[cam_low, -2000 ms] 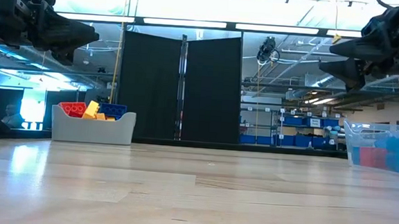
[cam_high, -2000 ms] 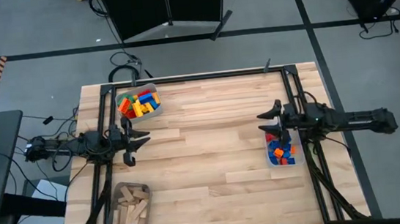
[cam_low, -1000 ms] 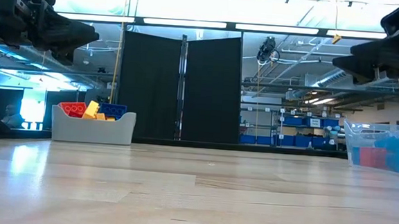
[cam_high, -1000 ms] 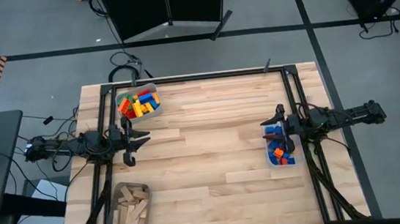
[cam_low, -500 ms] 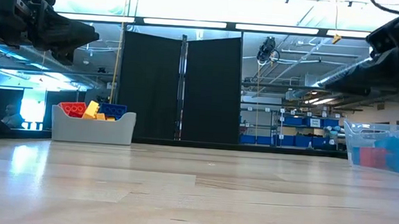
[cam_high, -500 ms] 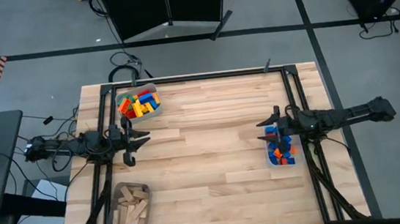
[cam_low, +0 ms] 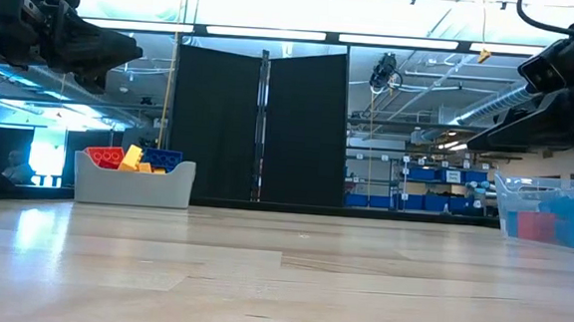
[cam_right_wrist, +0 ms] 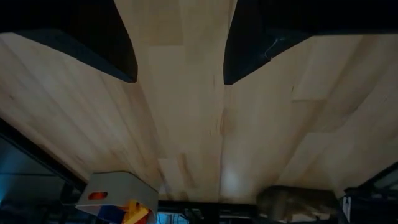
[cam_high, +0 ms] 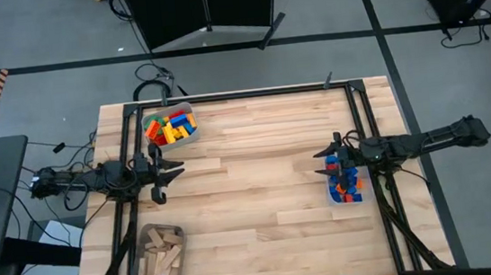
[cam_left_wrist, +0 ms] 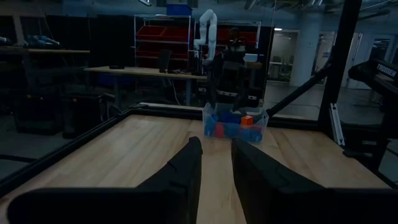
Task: Sort blocks by size
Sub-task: Return to Home Position
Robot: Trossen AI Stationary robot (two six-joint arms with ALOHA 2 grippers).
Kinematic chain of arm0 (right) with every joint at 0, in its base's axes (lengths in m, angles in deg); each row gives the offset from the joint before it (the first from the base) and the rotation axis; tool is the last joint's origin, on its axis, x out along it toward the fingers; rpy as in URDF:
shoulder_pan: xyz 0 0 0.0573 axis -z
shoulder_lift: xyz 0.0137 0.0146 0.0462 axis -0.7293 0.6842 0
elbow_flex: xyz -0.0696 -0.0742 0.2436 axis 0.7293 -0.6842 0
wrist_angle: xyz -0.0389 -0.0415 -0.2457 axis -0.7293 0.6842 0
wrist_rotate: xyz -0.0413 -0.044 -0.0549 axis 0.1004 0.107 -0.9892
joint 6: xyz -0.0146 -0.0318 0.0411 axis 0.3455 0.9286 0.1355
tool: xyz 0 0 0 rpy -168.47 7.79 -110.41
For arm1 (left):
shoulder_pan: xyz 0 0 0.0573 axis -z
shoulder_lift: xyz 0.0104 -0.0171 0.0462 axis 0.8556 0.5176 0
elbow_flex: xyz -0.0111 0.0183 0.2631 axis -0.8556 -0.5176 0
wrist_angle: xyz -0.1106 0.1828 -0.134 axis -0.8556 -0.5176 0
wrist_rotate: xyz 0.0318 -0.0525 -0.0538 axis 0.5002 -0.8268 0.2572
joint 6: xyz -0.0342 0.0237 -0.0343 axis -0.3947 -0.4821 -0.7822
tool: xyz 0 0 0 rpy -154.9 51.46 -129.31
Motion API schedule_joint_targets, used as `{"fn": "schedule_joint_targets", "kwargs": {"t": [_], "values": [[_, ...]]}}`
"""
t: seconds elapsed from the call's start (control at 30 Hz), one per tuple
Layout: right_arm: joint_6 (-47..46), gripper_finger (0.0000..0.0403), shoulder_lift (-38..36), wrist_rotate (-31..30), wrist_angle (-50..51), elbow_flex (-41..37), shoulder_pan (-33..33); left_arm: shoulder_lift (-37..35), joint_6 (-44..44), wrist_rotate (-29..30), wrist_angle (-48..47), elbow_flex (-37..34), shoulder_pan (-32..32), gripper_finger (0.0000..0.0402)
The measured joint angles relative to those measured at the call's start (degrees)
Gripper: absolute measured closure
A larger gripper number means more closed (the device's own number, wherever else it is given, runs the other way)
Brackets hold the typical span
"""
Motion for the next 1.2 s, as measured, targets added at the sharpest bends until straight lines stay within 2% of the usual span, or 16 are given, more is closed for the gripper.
{"fn": "schedule_joint_targets", "kwargs": {"t": [1.2], "values": [[0.0,0.0148,0.0,0.1,0.0,0.0,0.0,0.0,0.0,0.0,0.0,0.0,0.0,0.0305]]}}
